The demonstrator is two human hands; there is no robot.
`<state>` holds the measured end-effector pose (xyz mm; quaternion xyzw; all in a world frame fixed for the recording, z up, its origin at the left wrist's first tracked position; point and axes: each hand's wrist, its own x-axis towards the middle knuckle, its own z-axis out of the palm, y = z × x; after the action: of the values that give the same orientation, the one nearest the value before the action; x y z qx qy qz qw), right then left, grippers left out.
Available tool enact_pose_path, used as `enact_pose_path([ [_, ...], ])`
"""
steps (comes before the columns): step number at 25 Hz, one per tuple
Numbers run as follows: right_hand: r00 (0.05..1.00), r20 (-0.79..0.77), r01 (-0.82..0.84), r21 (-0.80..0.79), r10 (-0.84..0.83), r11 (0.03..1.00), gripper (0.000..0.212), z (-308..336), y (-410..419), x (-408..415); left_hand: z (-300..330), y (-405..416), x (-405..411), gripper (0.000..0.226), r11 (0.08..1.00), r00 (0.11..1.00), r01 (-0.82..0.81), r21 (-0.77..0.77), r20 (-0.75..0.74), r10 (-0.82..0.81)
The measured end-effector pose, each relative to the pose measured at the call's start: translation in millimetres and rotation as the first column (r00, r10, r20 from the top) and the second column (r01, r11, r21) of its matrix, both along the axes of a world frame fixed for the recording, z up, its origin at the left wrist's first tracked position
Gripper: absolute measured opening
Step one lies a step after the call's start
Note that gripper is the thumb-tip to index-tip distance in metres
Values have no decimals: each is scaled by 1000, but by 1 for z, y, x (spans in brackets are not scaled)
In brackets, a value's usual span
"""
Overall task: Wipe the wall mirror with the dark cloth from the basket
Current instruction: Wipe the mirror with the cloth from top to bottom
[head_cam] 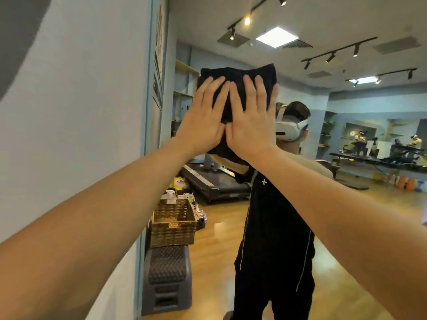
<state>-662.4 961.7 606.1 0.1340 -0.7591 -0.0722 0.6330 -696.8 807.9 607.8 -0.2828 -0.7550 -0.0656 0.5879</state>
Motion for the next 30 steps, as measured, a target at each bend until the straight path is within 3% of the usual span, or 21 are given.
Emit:
enact_pose_path([
  [6,981,158,-134,117,115,984,75,-83,-128,-39,-104,-134,-36,75,986,989,-145,78,40,142],
  [17,962,269,-119,237,52,964,73,-261,-110,-36,-288,-117,-21,71,985,974,-138,104,193,116],
  [23,974,216,-127,281,67,951,60,-271,-82,-32,-297,-84,-3,70,971,945,-205,125,285,163],
  [30,971,217,-158,270,100,950,51,-271,-4,-5,-302,-11,20,67,983,969,-94,157,239,54],
])
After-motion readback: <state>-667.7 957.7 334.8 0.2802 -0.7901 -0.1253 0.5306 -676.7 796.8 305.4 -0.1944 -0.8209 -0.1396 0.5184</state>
